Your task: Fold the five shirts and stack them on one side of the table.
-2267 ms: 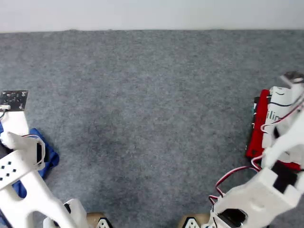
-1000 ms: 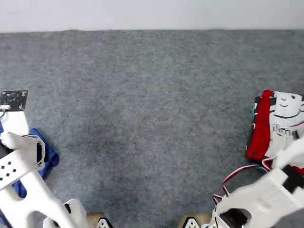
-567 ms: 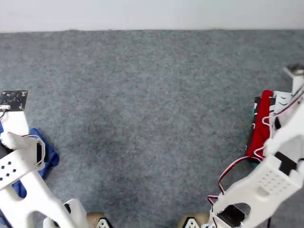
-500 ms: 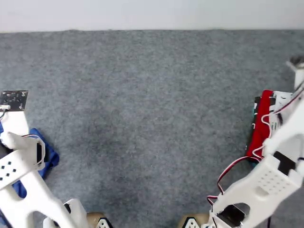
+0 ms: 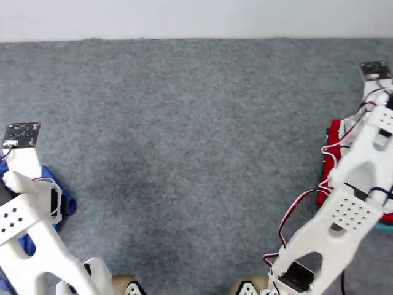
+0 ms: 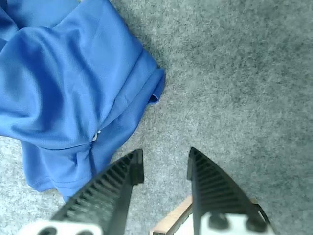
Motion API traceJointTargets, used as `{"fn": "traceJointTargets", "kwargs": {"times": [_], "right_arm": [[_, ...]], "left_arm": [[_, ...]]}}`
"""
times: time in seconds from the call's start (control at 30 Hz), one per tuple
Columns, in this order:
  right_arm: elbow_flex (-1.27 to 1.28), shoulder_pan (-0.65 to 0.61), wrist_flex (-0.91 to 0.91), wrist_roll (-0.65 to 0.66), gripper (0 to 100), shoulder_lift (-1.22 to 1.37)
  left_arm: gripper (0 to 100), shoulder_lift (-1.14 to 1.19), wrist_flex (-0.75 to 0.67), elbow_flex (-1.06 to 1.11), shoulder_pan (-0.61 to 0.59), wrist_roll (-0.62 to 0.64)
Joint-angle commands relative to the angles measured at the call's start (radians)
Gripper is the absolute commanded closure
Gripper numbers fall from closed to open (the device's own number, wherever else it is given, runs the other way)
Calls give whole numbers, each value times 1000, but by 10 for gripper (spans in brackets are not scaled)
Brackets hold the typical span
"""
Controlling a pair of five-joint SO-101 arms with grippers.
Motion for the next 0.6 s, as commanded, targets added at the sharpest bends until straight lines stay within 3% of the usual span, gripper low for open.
{"fn": "traceJointTargets", "kwargs": {"times": [0.0, 0.4, 0.57], "right_arm": [[-80, -36, 87, -11, 989, -111], [-104, -76, 438, -11, 989, -394], [61, -90, 437, -9, 987, -498]], "left_arm": [[841, -25, 18, -50, 3, -8], [841, -25, 15, -116, 0, -2], [838, -14, 0, -116, 2, -60]]}}
